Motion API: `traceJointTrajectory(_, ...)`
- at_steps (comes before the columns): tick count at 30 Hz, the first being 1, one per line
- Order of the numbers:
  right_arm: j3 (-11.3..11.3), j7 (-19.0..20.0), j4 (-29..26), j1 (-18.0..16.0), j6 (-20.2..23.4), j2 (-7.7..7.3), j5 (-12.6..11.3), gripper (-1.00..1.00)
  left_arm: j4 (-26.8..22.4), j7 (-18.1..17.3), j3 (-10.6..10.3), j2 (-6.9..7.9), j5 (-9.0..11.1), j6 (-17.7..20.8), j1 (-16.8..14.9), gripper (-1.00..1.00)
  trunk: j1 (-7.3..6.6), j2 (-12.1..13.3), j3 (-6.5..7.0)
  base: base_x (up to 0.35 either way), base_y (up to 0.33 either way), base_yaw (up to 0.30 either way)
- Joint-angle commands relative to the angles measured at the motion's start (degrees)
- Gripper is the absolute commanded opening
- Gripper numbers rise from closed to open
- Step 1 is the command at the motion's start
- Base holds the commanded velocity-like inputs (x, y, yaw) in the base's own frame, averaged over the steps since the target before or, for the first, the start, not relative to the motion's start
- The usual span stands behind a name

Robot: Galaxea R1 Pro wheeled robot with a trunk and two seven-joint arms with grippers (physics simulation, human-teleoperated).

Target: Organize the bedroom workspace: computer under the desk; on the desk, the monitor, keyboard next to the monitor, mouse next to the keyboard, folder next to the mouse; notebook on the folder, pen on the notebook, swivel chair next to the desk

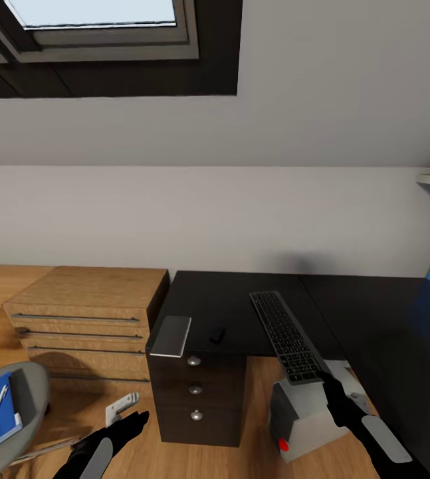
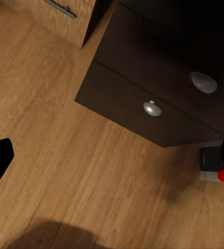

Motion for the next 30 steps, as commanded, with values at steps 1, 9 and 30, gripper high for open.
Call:
traceJointTrajectory(1, -0.16, -0.03, -0.04, -0.03, 0.28, 0.02, -0.31, 1.0, -0.1, 0.56, -0.25, 0.08, 0.6, 0.1, -0.03, 1.0, 0.23, -0.46, -0.25, 0.0, 0.0, 0.0)
traceJointTrajectory(9, -0.06, 0.15, -0.17, -0.03, 0.27, 0.02, -0.27, 1.0, -0.06, 0.47, -0.25, 0.08, 0.66, 0.16, -0.03, 1.0, 0.67, -1.26, -0.61, 0.0, 0.0, 0.0)
traceJointTrajectory(30, 0.16, 4.43, -0.33, -0.03, 0.37, 0.02, -0.2, 1.0, 1.31, 0.29, -0.17, 0.08, 0.69, 0.04, -0.03, 1.0, 0.67, -1.26, -0.61, 0.003, 0.0, 0.0)
